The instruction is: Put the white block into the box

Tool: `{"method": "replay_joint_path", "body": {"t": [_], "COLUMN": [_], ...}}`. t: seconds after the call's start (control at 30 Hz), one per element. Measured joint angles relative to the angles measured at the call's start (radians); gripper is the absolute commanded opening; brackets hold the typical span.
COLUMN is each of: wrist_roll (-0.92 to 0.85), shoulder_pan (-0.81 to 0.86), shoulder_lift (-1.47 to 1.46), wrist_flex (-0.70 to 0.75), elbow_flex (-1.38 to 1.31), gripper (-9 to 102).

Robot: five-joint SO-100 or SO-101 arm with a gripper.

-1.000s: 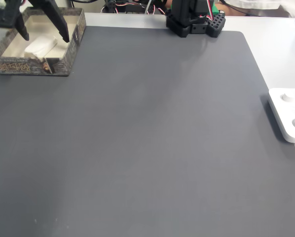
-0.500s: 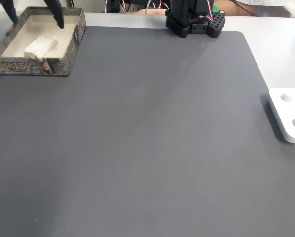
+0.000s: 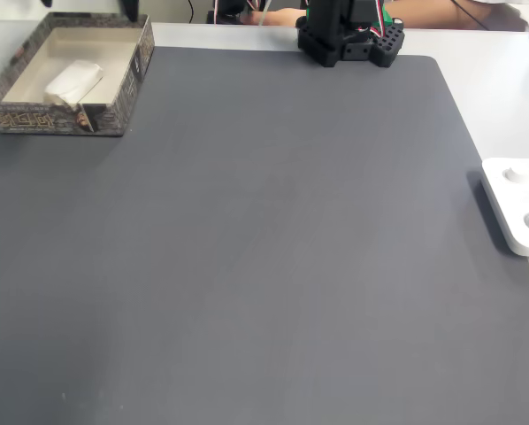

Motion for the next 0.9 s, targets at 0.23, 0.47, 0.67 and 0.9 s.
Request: {"method": "replay_joint_path", "body": {"t": [0.23, 0.47, 0.67, 0.9], "wrist_roll": [-0.166, -0.345, -0.529, -0.724], "shoulder_pan": [-0.133, -0.278, -0.439, -0.675], "shoulder_lift": [0.153, 0.279, 0.377, 0.468], "wrist_flex": [0.021, 0.049, 0.055, 0.031], "elbow_flex": [0.172, 0.305, 0.422, 0.555], "gripper": [12, -2, -2, -2]}}
